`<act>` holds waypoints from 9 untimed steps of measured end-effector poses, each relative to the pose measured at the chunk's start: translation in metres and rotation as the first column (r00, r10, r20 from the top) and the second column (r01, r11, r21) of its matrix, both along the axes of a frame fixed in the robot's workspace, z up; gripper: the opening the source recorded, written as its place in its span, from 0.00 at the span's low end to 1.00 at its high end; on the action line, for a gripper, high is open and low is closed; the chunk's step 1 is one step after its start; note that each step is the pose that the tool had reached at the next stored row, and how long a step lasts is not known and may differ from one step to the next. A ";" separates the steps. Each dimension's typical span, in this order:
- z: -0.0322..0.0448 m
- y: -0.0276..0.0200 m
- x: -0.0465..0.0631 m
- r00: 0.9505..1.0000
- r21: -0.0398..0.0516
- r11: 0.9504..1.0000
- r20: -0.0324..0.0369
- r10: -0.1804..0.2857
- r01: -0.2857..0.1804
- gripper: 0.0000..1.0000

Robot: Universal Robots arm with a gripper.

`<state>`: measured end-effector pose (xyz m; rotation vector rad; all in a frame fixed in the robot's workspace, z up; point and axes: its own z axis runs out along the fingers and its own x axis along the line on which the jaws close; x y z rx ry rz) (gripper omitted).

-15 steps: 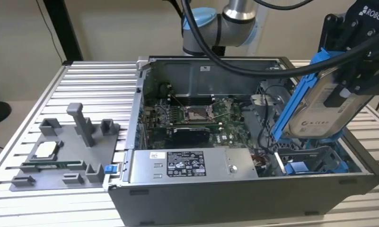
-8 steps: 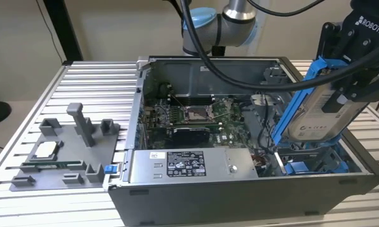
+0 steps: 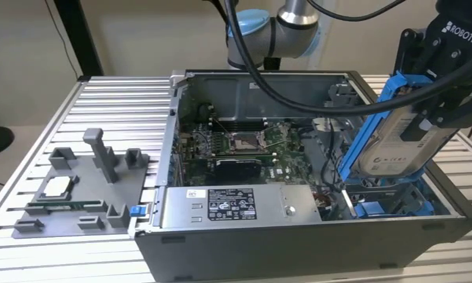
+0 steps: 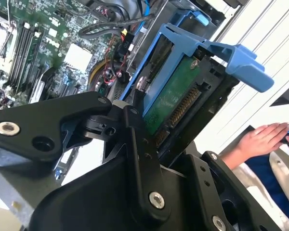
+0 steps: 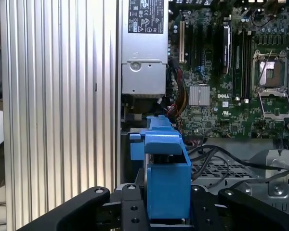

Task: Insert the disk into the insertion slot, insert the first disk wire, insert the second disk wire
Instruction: 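Insert the disk into the insertion slot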

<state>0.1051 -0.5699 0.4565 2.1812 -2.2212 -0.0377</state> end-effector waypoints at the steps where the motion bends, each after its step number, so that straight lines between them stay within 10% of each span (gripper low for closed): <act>1: 0.0000 0.0000 0.000 1.000 0.000 1.000 0.000 0.000 0.000 0.00; 9: -0.0031 0.0000 0.013 1.000 0.000 1.000 -0.021 0.000 0.000 0.00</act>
